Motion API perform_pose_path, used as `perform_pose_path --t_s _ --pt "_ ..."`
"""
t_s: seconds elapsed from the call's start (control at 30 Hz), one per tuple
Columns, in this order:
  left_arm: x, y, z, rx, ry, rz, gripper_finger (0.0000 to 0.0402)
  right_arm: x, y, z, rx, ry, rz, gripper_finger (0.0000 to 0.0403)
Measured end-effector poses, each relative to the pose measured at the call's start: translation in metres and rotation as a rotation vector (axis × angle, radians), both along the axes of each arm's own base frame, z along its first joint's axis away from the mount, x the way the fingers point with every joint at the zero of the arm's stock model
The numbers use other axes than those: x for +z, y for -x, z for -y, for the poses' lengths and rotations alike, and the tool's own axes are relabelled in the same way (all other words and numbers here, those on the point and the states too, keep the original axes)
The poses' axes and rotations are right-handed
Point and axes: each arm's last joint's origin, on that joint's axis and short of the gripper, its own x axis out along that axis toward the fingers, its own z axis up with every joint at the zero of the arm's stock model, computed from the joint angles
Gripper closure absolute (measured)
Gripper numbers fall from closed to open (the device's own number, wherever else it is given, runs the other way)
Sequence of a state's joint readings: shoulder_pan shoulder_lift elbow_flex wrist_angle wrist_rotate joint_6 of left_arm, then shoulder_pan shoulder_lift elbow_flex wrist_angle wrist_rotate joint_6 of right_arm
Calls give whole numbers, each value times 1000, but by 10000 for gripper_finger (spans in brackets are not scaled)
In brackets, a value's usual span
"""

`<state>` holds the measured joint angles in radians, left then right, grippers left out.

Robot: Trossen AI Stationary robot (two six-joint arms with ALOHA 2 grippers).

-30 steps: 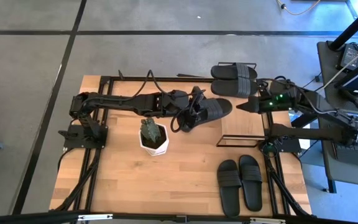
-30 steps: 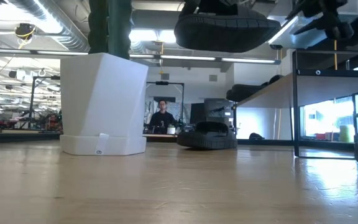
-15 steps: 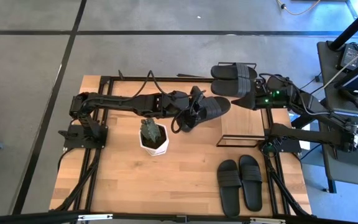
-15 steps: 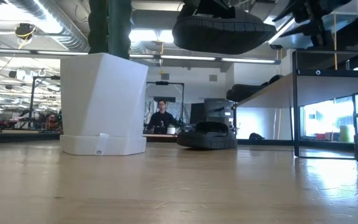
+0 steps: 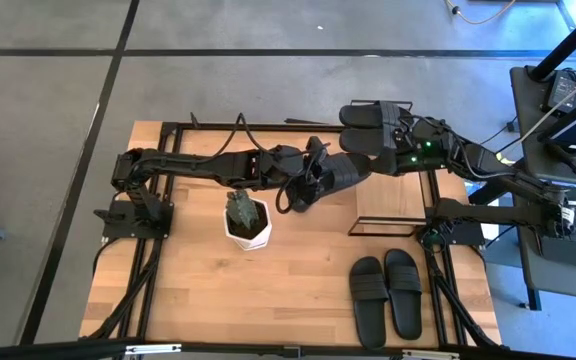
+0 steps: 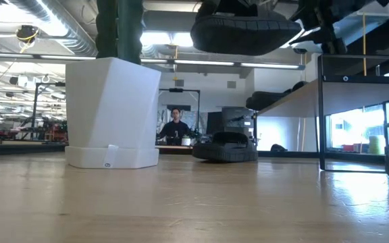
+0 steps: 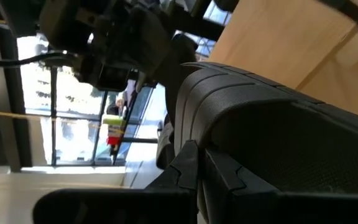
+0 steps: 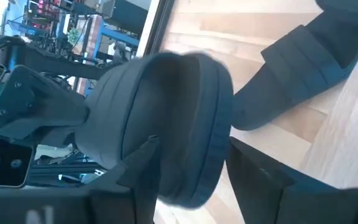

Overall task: Pick and place slides into the shelf
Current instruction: Put the black slide on the shelf

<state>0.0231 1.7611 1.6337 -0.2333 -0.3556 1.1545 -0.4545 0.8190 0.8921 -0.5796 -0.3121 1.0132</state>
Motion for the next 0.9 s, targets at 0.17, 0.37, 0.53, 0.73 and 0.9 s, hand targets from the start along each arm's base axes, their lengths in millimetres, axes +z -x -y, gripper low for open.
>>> perform_pose_path --t_s 0.17,0.37,0.53,0.73,0.9 --pt "-1 1 -1 20 -7 -12 401 0 0 0 19 38 -2 253" --pt "-1 0 2 4 -4 -13 401 1 1 0 51 114 -4 350" --pt "-1 0 3 -2 -1 -13 394 2 1 0 74 168 -2 359" --pt "-1 0 3 -10 4 -12 369 2 0 0 77 174 0 359" --pt "-1 0 3 -14 6 -15 356 3 0 0 105 223 11 359"
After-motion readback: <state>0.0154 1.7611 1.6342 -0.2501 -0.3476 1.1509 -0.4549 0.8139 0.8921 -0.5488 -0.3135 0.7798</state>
